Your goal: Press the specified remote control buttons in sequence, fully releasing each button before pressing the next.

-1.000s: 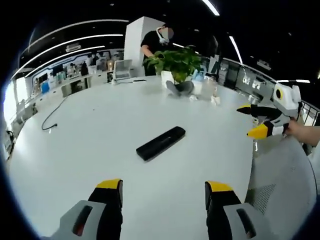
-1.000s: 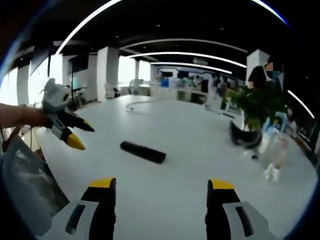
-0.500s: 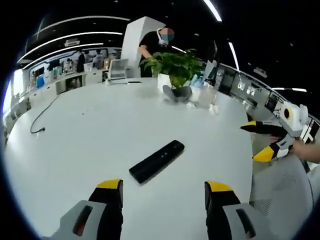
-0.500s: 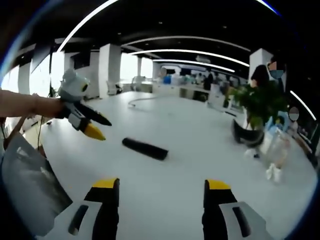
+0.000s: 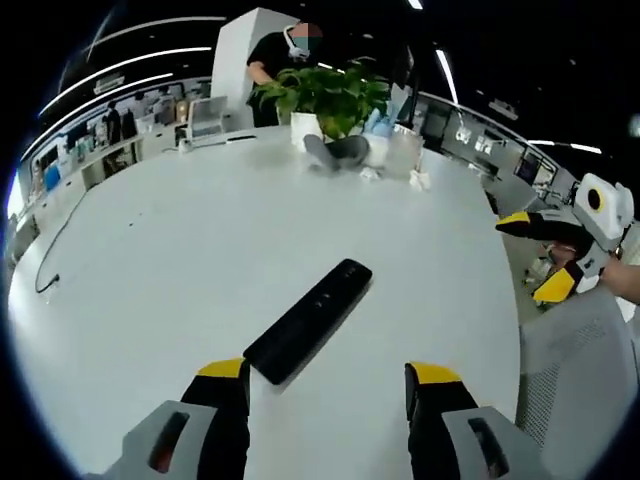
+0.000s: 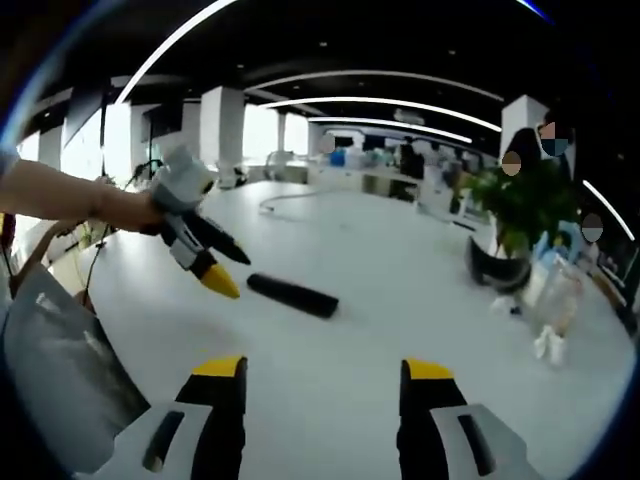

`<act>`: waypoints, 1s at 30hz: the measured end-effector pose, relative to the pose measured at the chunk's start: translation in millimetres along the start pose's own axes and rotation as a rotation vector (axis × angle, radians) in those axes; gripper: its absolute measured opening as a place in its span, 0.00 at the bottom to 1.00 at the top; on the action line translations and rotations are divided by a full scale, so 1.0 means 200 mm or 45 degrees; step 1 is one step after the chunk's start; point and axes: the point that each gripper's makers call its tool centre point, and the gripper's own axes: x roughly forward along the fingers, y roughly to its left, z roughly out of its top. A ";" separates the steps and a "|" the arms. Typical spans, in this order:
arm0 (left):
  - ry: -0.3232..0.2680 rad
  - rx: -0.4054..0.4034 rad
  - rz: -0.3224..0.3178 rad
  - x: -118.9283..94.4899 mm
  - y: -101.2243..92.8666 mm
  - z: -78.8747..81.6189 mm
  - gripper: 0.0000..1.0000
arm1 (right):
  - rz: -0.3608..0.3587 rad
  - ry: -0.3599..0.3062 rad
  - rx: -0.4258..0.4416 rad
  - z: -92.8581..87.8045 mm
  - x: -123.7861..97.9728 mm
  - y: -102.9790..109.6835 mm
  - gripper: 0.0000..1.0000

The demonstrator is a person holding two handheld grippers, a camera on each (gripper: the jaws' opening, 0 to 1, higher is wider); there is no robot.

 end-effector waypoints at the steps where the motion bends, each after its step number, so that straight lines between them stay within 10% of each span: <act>1: 0.009 0.006 -0.001 0.01 0.01 0.00 0.64 | 0.001 0.003 0.003 0.00 0.00 0.00 0.59; 30: 0.374 0.393 -0.093 0.27 0.08 0.03 0.67 | -0.008 0.032 0.026 -0.02 0.01 -0.02 0.59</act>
